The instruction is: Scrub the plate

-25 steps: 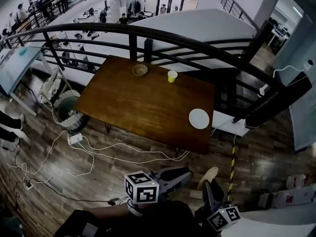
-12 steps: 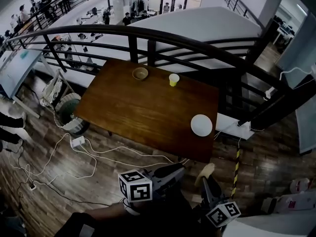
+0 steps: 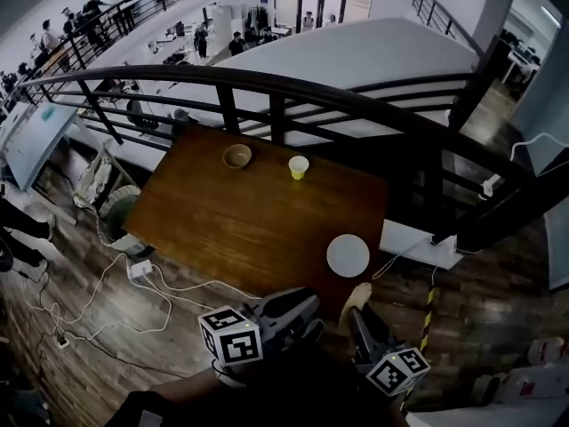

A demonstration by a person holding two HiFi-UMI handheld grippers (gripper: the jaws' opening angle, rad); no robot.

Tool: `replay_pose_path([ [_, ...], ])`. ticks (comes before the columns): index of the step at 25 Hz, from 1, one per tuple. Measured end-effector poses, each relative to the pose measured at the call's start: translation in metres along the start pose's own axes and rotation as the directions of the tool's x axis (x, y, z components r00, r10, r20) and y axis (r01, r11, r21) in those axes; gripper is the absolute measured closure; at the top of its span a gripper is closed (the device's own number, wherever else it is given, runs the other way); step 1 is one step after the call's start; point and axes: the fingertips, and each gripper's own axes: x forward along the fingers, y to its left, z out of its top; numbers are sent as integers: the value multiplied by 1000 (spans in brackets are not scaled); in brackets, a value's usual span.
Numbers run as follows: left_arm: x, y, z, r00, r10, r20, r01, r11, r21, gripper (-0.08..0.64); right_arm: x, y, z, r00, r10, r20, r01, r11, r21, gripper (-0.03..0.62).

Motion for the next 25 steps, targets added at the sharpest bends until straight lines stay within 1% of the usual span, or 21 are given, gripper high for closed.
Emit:
replay_pose_path([
  [2,23,-2,4,1000,0,-5,0,1000,14,469,4,-18,13,1000,-2,-5,2,1000,7,466],
  [5,41,-11,4,1000,-5,-4,5,1000,23,469,1,-33,23,1000,-7,-8,7,1000,3,466],
  [10,80,-8,4,999,33,-5,-33,999,17,469,9,-70,34,999,13,-46,-9,996,83,466],
  [14,93,-1,3,998,67,-6,-67,998,-6,469,17,-90,35,997,31,-63,-22,990,139,465],
  [15,92,2,2,997,76,-9,-76,997,-12,469,19,-93,35,997,28,-66,-19,991,134,465],
  [20,87,17,6,995,97,-8,-97,995,-31,469,34,-111,28,996,-33,-87,36,999,33,466],
  [22,93,30,14,996,94,0,-94,995,-41,469,49,-126,31,995,-53,-86,53,999,2,466],
  [25,93,41,25,997,71,-10,-71,995,-66,469,64,-136,27,989,-114,-94,111,993,-33,466],
])
